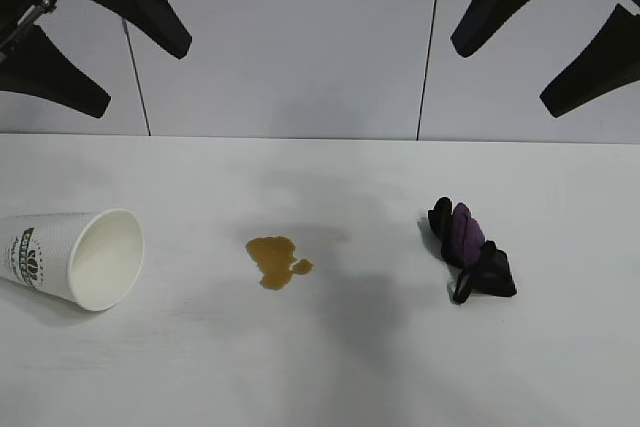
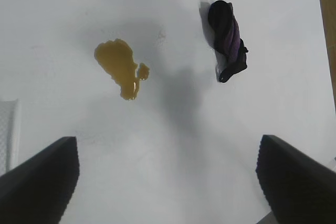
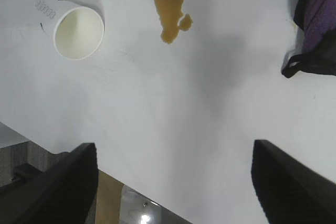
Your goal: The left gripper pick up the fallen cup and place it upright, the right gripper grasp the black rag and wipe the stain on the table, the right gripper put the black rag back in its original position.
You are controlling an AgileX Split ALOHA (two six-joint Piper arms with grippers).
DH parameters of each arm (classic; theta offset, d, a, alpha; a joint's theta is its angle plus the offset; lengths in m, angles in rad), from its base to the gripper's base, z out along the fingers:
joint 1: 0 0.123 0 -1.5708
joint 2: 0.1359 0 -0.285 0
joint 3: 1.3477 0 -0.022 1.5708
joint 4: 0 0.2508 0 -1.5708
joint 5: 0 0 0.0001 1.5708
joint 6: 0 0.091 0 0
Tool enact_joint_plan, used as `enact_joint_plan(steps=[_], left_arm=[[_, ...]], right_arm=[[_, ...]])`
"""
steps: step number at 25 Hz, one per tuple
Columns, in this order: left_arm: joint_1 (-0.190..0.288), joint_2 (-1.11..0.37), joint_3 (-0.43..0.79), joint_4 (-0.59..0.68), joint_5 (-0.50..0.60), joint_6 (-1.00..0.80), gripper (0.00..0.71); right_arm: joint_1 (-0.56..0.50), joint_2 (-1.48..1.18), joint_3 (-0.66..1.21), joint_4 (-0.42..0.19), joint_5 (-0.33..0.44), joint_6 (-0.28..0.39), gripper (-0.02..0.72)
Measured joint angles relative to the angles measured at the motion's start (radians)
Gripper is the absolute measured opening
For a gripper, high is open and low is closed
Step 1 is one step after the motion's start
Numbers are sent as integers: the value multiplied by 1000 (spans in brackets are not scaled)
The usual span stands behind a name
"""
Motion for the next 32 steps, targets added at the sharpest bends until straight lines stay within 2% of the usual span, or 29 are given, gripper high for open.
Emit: enact_joint_plan(steps=[9,18,22,26,29,32], left_arm=[[0,0,0,-4,-50,0,659],[0,0,0,-9,-176,28,659],[0,2,-24,21,-113,224,659],[-6,2,-67,94,7,536,659],[-35,2,-83,224,46,771,659],[-94,2,-83,428,41,951,659]], right_arm=[[0,0,0,0,0,0,558],[0,0,0,0,0,0,558],[0,0,0,0,0,0,558],[0,0,0,0,-1,0,558],[0,0,0,0,-1,0,558],[0,0,0,-1,-1,0,558]])
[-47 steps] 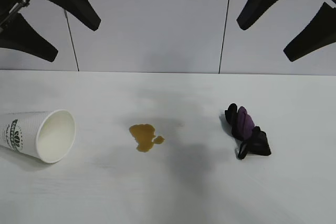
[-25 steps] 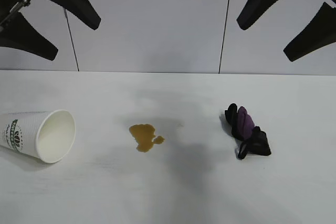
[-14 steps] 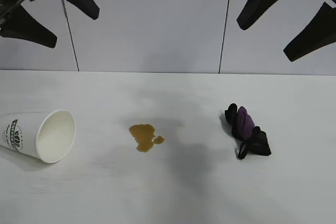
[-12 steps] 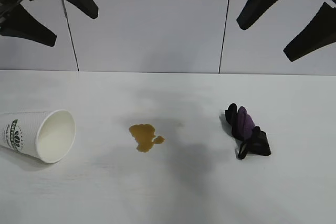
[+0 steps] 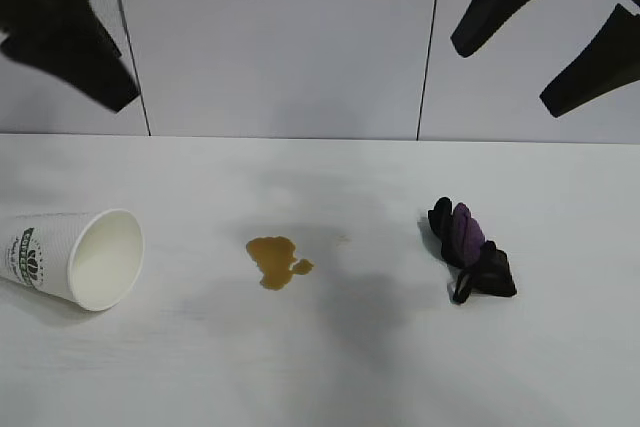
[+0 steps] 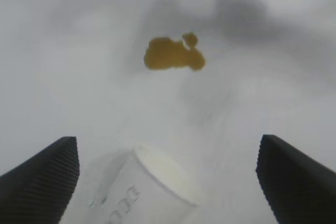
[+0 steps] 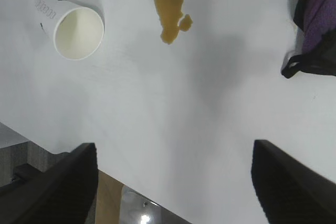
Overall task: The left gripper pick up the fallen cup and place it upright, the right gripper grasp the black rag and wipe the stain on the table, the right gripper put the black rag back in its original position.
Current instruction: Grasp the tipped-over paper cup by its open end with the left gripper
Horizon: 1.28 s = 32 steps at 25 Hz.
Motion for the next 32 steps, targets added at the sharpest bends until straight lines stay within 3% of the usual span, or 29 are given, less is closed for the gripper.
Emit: enact_joint_plan(steps=[6,14,23,32], left_arm=[[-101,0,0,318,-133,76,659],[-116,47,46,359,-169,90,659],[-116,81,187,412,-193,274,658],[-116,81,280,449,-353,285,610]], right_arm=[[0,0,0,0,0,0,558],[0,0,0,0,0,0,558],[0,0,0,-27,0,-1,558],[0,0,0,-35,0,-1,558]])
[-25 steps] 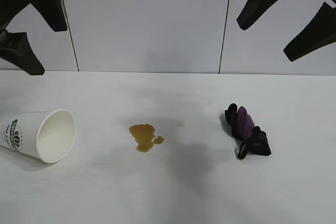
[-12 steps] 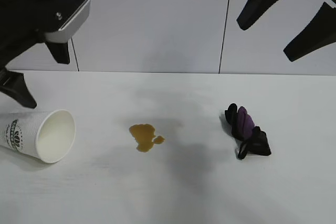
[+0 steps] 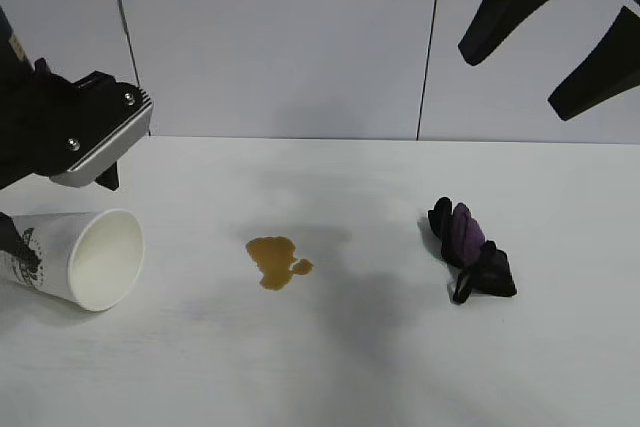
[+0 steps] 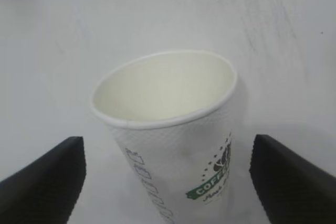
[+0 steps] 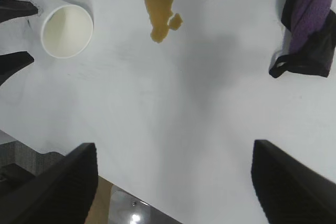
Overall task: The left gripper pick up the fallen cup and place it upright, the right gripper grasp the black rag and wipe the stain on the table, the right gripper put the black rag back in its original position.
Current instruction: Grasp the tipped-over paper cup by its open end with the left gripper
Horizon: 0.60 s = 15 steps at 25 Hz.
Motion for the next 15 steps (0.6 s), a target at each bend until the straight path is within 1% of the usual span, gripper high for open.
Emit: enact_joint_plan(steps=[3,7,11,15], left_arm=[[0,10,0,0,-14,-10,608],[0,49,0,0,-21,-67,609],[0,65,0,0,-62,-140,609],[0,90,0,0,-88,-163,609]], right_arm=[[0,0,0,-2,0,0,558],[0,0,0,-2,0,0,558],[0,0,0,-2,0,0,558],[0,0,0,-2,-1,0,558]])
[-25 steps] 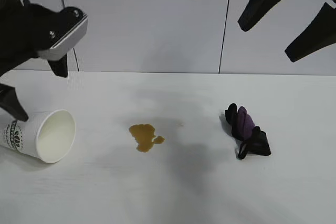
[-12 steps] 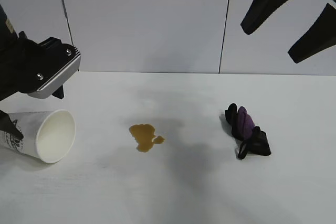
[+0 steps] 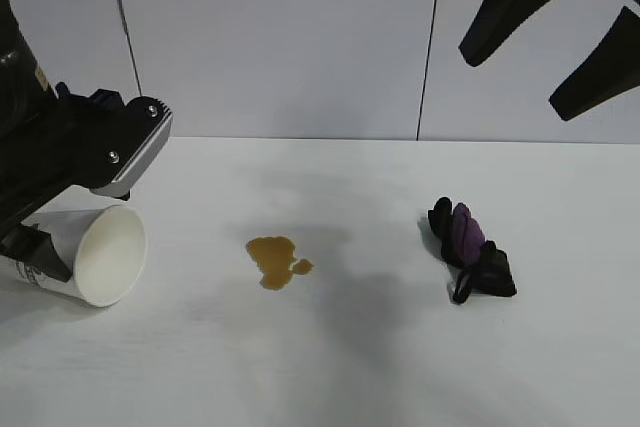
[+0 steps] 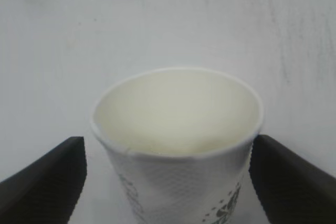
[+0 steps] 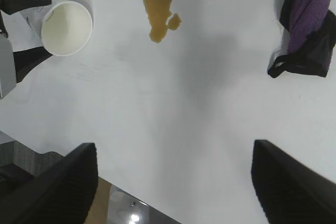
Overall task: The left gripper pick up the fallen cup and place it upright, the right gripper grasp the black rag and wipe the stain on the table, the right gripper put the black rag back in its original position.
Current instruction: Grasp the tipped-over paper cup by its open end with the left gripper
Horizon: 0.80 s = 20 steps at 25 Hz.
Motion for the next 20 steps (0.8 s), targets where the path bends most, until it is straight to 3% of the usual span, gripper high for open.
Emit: enact_joint_plan(steps=[20], left_arm=[[0,85,-2,55,-74,-15,612]], right_arm=[[0,0,0,-4,-7,-2,558]])
